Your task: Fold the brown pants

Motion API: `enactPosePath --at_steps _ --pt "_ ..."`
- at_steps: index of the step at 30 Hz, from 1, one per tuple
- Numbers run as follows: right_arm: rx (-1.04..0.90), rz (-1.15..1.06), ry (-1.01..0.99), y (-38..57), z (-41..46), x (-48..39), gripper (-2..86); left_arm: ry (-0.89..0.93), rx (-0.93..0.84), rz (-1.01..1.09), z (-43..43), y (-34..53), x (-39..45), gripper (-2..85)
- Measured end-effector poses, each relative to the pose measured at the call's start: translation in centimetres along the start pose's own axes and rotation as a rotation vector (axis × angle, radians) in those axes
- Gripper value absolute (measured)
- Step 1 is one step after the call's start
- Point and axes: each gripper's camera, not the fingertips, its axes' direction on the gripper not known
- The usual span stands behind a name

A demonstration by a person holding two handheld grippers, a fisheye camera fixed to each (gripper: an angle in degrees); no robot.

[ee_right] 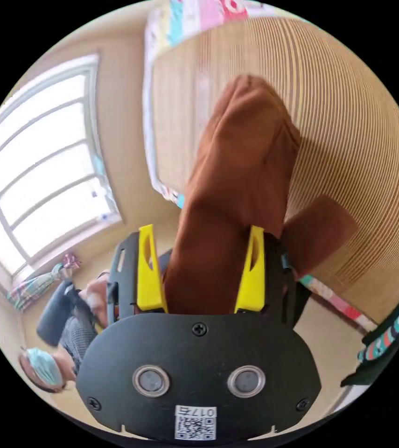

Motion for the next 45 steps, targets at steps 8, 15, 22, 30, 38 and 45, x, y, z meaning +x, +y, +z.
enactPosePath --at_steps 8,15,22,30,38,45 --pt "0.308 -0.602 -0.496 13.0 -2.0 1.4 2.5 0.019 0.130 -0.041 3.0 1.3 6.0 4.4" --pt "0.555 -1.514 -0.807 31.6 -10.4 -2.8 2.4 -0.034 0.523 -0.072 -2.6 3.0 10.6 5.9" --pt "0.431 -2.304 -1.072 46.5 -14.2 -4.0 4.2 -0.246 0.961 -0.170 -10.9 6.4 15.2 12.5" --pt "0.320 -2.069 -1.138 46.1 -9.5 -1.4 5.1 0.708 0.938 0.063 -1.0 -2.6 10.1 13.0" --pt "0.583 -1.085 -0.514 44.7 -5.9 3.1 16.7 0.408 1.073 -0.070 0.7 -1.1 9.8 0.5" --pt "1.074 -0.813 -0.156 55.5 -4.4 0.7 26.8 0.156 1.012 -0.164 1.9 -3.0 10.5 -0.8"
